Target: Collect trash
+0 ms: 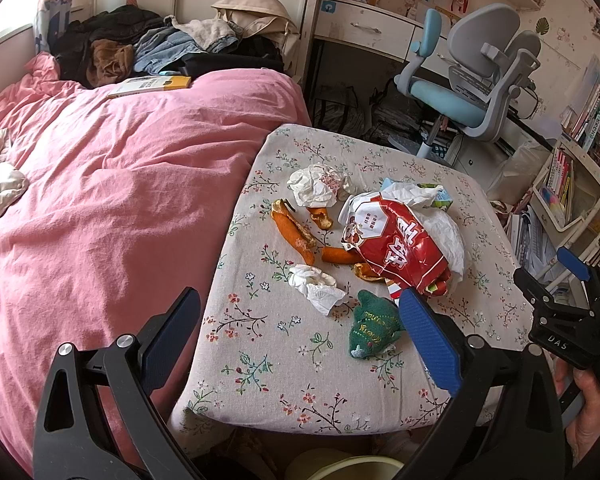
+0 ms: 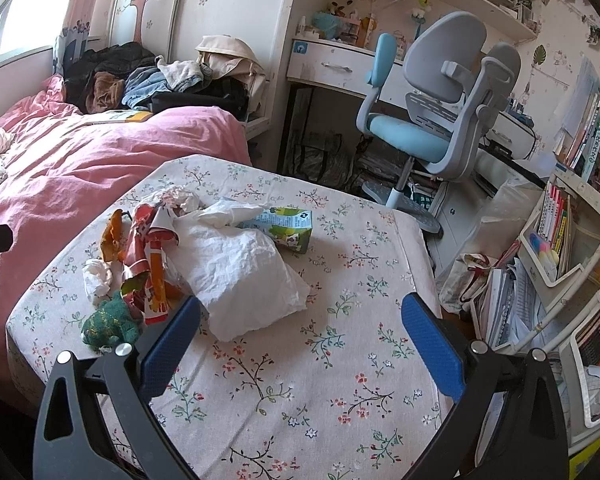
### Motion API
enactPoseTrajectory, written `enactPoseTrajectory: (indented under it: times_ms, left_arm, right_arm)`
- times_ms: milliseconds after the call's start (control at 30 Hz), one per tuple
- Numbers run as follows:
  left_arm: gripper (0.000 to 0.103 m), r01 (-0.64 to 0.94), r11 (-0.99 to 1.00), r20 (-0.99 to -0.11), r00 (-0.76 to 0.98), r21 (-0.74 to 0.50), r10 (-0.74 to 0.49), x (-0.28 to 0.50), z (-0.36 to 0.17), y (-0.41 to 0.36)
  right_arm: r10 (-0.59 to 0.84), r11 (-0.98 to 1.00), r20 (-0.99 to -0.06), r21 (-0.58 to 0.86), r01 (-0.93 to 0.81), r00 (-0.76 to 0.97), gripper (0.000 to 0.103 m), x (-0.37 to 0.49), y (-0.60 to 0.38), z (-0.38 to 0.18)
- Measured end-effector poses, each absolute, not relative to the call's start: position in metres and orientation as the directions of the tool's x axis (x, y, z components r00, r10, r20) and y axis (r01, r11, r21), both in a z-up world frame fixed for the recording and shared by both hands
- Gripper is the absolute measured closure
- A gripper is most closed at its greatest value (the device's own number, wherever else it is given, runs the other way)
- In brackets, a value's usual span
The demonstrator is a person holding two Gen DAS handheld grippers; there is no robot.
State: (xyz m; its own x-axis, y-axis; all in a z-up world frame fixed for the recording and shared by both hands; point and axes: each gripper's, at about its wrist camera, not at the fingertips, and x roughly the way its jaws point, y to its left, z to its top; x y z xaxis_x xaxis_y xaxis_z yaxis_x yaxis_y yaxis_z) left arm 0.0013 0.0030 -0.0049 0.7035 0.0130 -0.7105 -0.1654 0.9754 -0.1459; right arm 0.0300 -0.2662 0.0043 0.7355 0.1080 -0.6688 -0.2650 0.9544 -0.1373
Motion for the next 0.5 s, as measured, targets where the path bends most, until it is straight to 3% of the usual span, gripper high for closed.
enactPoseTrajectory:
  times_ms: [500]
  left_arm:
    - [0.007,-0.165,0.976,-0.712,0.702,-0.145,0.013,0.0016,-0.0046,0.0035]
  right_arm:
    - [0.108,0.953,-0.669,-0.140,-0.268,0.735,0.006,0.0284,-0.2685,0.0013]
